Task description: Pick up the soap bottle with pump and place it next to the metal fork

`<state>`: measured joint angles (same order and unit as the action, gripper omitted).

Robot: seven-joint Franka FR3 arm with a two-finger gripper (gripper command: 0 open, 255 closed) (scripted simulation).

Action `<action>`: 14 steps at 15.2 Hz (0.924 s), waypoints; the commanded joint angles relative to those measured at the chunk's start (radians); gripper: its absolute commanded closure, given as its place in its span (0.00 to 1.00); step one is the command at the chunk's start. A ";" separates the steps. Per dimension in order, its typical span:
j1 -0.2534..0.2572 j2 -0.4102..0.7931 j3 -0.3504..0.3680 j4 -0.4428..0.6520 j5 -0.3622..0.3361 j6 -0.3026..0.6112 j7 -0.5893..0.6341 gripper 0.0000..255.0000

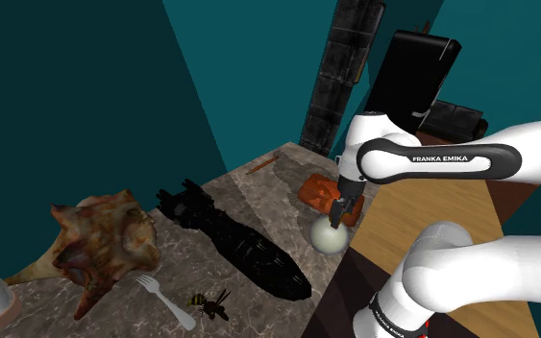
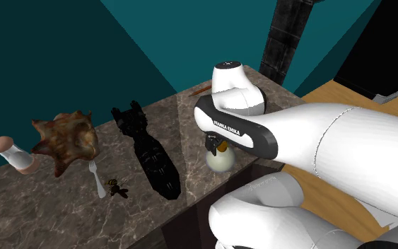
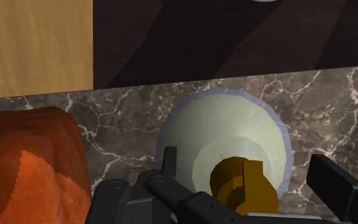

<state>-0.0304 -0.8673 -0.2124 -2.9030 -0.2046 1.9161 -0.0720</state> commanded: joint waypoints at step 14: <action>0.000 0.001 0.000 0.000 0.000 0.001 0.000 1.00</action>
<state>-0.0303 -0.8671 -0.2124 -2.9031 -0.2045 1.9173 -0.0719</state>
